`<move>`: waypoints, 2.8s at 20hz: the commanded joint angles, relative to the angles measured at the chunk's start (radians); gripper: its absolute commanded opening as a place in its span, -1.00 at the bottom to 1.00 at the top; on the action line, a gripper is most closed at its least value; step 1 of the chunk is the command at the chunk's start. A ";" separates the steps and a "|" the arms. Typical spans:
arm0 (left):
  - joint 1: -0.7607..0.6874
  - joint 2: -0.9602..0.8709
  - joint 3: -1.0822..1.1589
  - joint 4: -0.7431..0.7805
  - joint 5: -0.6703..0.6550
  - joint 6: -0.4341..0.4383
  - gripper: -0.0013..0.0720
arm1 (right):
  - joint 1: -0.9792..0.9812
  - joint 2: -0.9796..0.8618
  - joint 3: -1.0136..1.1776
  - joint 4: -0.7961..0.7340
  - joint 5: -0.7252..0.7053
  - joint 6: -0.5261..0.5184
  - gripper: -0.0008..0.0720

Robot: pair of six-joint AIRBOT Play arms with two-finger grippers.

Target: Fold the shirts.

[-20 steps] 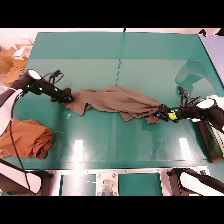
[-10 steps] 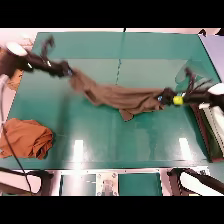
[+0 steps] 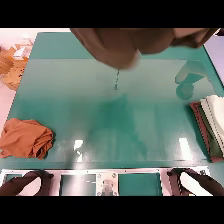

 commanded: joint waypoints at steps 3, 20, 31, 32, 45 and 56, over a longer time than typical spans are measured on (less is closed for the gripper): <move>0.001 0.122 0.021 0.248 -0.016 -0.087 -0.91 | 0.000 0.109 -0.014 -0.002 0.169 0.024 -0.94; -0.172 -0.706 -0.526 -0.016 0.123 0.142 -0.90 | 0.003 -0.079 -1.374 0.210 -0.557 -0.242 -0.93; 0.162 -0.719 -0.242 0.039 -0.711 -0.256 0.55 | -0.227 -0.105 -0.907 -0.075 -0.134 -0.117 0.16; 0.163 -0.719 -0.255 0.088 -0.773 -0.281 0.55 | -0.206 -0.089 -0.935 -0.075 -0.105 -0.109 0.14; -0.156 -0.359 -1.273 0.155 -0.274 -0.243 0.55 | 0.521 -0.133 -1.270 0.079 -0.617 0.066 0.44; -0.325 -0.359 -1.350 0.091 0.021 -0.235 -0.90 | 0.577 -0.294 -1.163 0.124 -0.710 0.029 -0.83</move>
